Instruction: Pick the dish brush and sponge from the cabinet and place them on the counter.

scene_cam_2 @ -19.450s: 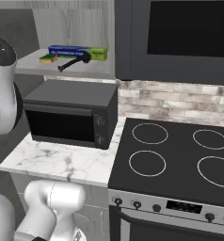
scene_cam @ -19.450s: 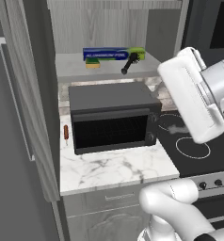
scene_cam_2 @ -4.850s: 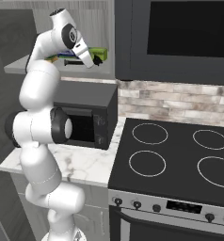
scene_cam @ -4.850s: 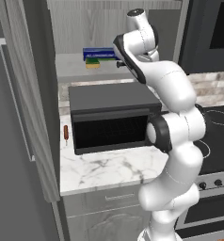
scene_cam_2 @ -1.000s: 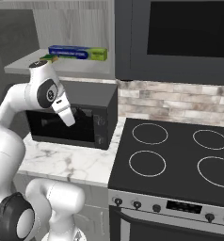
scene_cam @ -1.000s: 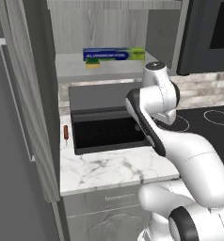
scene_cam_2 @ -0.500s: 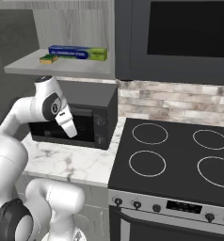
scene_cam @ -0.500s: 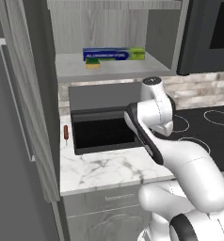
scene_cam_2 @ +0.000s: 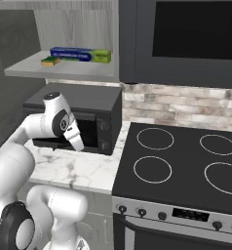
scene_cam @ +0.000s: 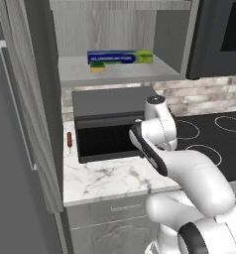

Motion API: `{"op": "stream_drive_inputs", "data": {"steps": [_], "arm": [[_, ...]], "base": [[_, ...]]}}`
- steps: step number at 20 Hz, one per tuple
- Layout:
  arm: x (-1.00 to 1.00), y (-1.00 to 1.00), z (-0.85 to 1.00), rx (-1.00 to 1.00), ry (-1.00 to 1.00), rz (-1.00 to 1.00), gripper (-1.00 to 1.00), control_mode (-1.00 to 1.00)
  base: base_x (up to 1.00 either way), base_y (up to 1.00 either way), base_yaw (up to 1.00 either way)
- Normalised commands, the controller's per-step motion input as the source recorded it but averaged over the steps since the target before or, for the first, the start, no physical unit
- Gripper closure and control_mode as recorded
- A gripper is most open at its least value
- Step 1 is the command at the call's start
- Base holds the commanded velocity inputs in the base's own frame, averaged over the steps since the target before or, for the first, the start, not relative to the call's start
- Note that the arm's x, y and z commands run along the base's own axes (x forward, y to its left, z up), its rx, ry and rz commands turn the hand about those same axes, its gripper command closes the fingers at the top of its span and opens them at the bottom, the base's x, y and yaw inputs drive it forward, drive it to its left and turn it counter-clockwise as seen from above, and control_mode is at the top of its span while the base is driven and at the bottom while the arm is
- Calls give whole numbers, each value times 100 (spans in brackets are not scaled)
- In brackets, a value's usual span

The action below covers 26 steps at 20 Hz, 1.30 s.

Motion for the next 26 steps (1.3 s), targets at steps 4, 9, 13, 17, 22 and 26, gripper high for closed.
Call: {"op": "stream_drive_inputs", "data": {"steps": [4, 9, 13, 17, 22, 26], "arm": [[36, 0, -46, 0, 3, 0, 100, -100], [25, 0, -46, 0, 2, 0, 100, -100], [27, 1, -42, 0, 0, 0, 100, -100], [22, 1, -39, 0, 0, 0, 100, -100], [16, 0, -42, 0, 0, 0, 100, -100], [17, 0, -39, 0, 0, 0, 100, -100]], "base": [[0, 0, 0], [0, 0, 0], [0, 0, 0], [0, 0, 0], [0, 0, 0], [0, 0, 0]]}}
